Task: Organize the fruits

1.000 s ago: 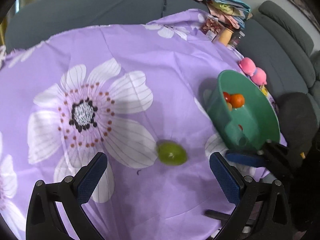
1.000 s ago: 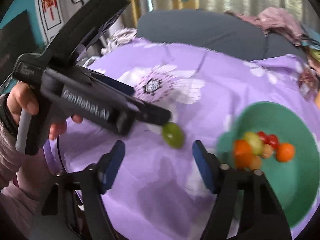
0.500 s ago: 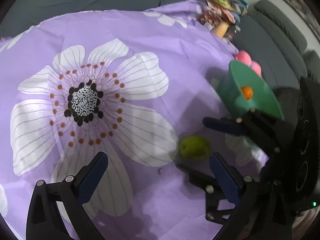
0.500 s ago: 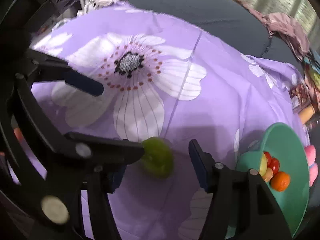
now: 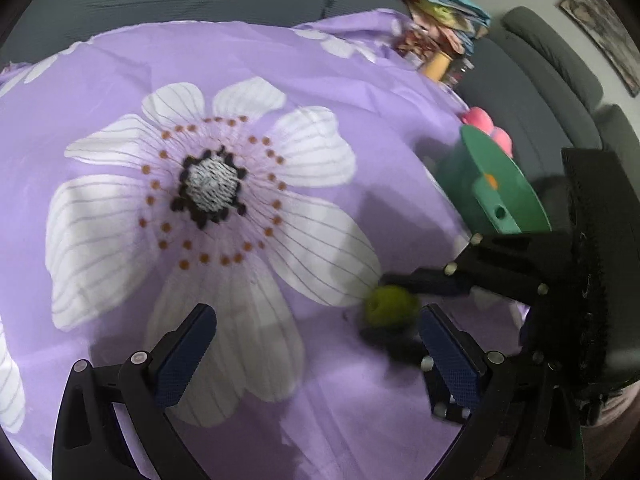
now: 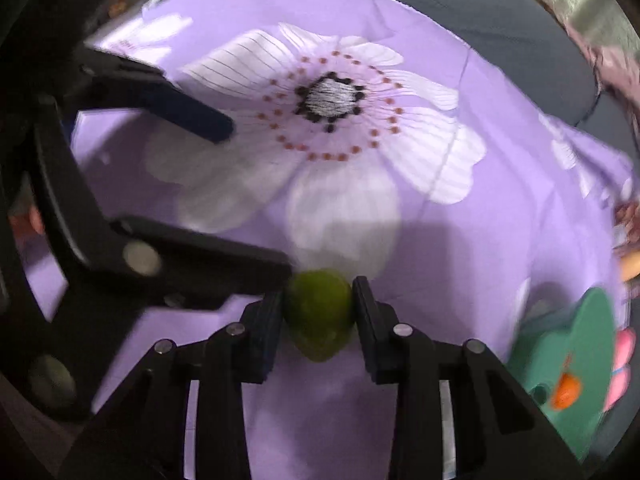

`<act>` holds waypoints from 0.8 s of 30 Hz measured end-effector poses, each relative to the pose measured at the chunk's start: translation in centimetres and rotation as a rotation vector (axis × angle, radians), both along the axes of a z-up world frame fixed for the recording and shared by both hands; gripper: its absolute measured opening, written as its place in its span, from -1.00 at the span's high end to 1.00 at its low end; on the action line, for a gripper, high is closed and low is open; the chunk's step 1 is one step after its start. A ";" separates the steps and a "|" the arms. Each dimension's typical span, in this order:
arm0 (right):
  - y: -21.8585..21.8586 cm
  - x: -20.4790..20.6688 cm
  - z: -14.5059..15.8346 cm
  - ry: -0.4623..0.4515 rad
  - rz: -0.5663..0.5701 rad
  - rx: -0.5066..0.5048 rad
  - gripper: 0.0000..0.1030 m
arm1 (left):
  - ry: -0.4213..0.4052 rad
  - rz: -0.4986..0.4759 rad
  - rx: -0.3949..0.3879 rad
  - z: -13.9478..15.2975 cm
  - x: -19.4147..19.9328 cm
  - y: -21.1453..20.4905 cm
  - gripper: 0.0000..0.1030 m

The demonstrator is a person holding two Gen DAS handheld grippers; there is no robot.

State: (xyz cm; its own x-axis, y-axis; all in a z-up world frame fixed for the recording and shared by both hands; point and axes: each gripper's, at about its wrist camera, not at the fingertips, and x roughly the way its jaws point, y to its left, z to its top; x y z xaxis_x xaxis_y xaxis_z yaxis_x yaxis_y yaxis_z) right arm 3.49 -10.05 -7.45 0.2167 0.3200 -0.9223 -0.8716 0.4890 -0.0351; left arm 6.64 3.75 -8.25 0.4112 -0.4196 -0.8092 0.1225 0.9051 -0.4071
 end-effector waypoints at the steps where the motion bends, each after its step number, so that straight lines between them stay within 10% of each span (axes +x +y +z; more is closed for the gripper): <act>1: -0.6 -0.3 0.1 0.018 -0.026 0.036 0.33 | -0.004 -0.013 0.010 0.0 -0.1 -0.4 -0.96; 10: -4.9 -2.3 -0.2 0.075 -0.130 0.211 0.19 | 0.002 -0.085 0.025 -1.0 -1.0 -3.7 -0.86; 18: -6.0 -2.1 -0.3 0.067 -0.117 0.250 0.35 | -0.009 -0.103 -0.009 -1.1 -0.9 -4.4 0.13; 24: -5.2 -1.8 0.1 0.028 -0.137 0.274 0.35 | -0.030 -0.124 0.017 -0.1 -0.8 -5.9 0.19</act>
State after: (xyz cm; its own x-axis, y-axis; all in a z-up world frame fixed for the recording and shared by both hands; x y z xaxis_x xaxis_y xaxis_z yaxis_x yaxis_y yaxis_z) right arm 1.72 -15.29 -7.38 0.2509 0.5276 -0.8116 -0.7958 0.5897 0.1374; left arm 5.83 -2.20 -8.38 0.3808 -0.4547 -0.8051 0.2458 0.8892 -0.3860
